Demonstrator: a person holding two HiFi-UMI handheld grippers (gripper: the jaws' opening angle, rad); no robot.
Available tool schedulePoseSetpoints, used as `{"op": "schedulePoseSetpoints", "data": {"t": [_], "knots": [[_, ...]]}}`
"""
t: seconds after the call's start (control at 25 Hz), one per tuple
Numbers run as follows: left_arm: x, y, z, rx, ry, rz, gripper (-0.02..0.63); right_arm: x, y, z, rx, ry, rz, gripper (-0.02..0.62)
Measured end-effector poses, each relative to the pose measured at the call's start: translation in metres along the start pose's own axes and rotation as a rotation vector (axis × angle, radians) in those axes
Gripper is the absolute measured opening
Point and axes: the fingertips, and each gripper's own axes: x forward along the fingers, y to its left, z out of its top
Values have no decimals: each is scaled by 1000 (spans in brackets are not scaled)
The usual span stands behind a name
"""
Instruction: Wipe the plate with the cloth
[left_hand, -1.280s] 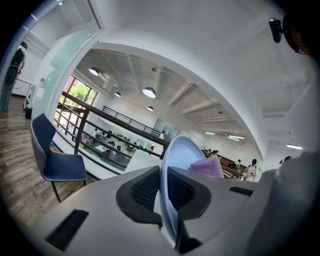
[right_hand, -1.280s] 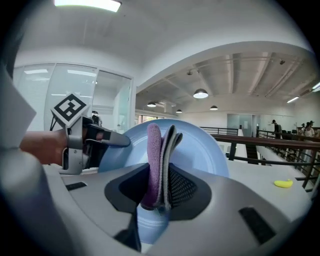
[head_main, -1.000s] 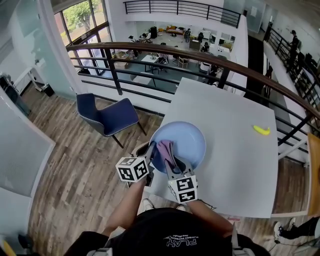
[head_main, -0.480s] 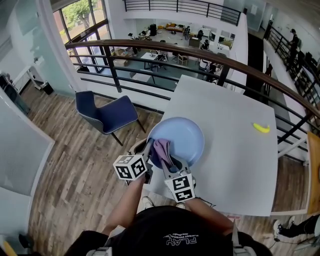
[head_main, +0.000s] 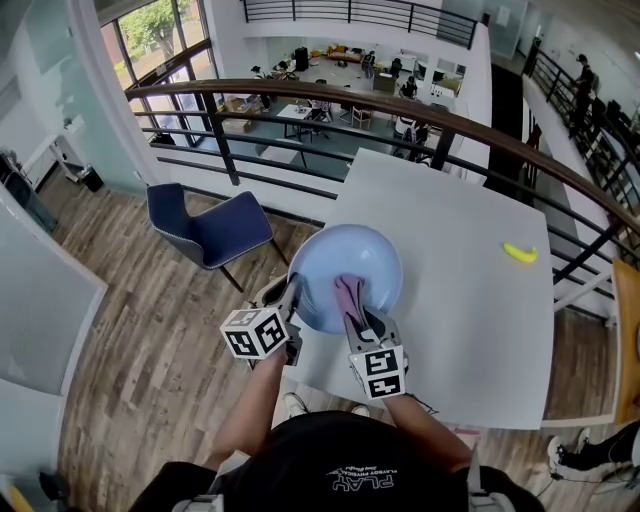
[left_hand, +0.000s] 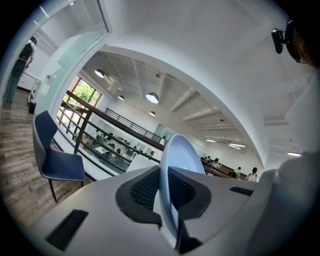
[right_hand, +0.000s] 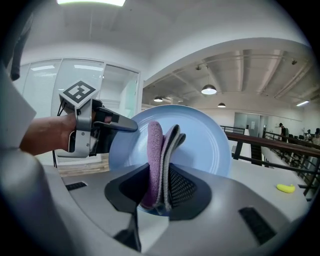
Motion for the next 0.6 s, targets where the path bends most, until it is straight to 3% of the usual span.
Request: {"op": "schedulePoseSetpoints", "data": {"t": [0.32, 0.6], "knots": [[-3, 2, 0, -5, 6, -3, 38, -2, -46, -6, 22, 7, -128, 103], [-3, 3, -11, -7, 41, -2, 38, -6, -77, -7, 68, 7, -184, 103]]}}
